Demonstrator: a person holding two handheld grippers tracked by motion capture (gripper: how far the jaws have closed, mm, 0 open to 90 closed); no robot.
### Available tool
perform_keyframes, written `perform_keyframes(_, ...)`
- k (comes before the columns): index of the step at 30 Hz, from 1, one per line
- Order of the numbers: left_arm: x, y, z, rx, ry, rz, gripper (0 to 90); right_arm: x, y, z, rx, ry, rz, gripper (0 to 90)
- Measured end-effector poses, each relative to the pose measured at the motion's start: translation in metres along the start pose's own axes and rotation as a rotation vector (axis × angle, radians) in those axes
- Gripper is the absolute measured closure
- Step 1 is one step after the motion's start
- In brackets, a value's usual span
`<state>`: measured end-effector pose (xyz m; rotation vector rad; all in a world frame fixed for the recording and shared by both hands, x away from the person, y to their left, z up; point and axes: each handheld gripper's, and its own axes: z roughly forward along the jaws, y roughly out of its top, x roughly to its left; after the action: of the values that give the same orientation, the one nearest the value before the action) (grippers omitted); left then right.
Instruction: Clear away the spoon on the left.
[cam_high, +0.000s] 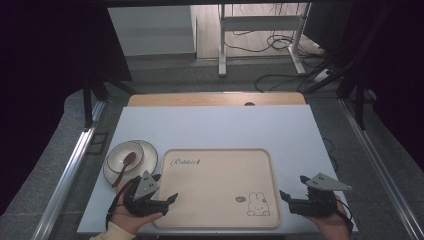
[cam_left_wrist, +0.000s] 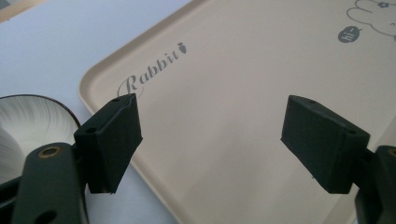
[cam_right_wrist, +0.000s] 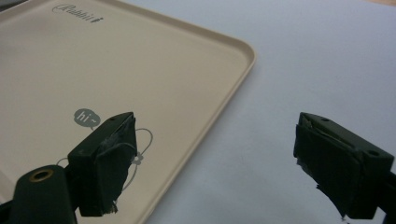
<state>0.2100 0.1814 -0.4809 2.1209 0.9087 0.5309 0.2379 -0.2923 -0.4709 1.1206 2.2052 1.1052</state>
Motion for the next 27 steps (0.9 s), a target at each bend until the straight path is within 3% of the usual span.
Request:
perform_keyframes(21,-0.001,0.012,-0.011,-0.046,0.014,-0.001,19.7,-0.001,0.001,0.002,0.016,0.002,-0.002,15.0)
perform_keyframes(27,0.003,0.012,-0.021,-0.064,0.033,-0.020,19.6,-0.002,0.002,0.004,0.016,0.006,-0.004,15.0)
